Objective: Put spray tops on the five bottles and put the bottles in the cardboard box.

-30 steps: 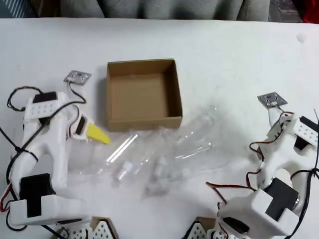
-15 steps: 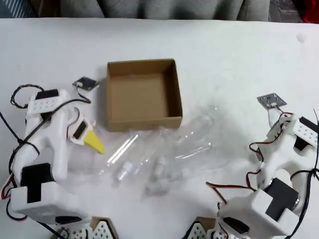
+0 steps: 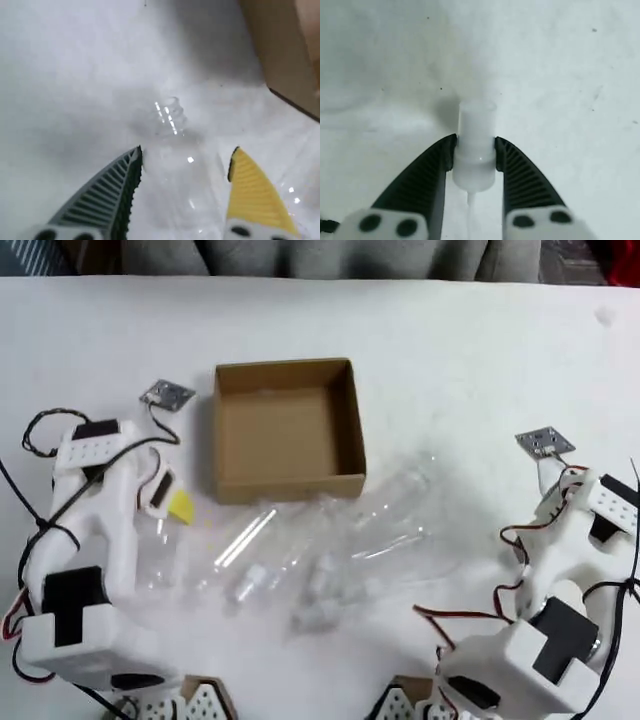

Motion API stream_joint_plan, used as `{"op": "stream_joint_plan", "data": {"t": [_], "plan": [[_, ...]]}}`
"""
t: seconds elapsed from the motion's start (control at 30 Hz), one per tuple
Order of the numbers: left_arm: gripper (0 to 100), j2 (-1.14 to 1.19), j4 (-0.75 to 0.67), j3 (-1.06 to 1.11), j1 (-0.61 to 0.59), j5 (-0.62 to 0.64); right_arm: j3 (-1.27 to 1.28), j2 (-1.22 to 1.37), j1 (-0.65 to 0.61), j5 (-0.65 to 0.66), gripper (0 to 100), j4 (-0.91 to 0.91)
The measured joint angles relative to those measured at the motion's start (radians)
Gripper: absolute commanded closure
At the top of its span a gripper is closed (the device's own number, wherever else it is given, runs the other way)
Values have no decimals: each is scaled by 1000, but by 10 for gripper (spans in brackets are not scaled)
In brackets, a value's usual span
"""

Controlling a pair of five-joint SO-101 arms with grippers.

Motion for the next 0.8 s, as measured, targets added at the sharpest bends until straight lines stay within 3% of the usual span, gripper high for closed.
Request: {"op": "stream_joint_plan", "data": {"t": [0.43, 0.63, 0.73, 0.8], "plan": [[717, 0, -72, 60, -2, -8, 0, 0, -14, -2, 984, 0], [990, 0, -106, 60, 0, -8, 0, 0, -14, -2, 984, 0], [949, -2, -109, 68, 3, -14, 0, 0, -15, -2, 984, 0], [975, 0, -107, 75, -2, -12, 0, 0, -15, -2, 984, 0]]}}
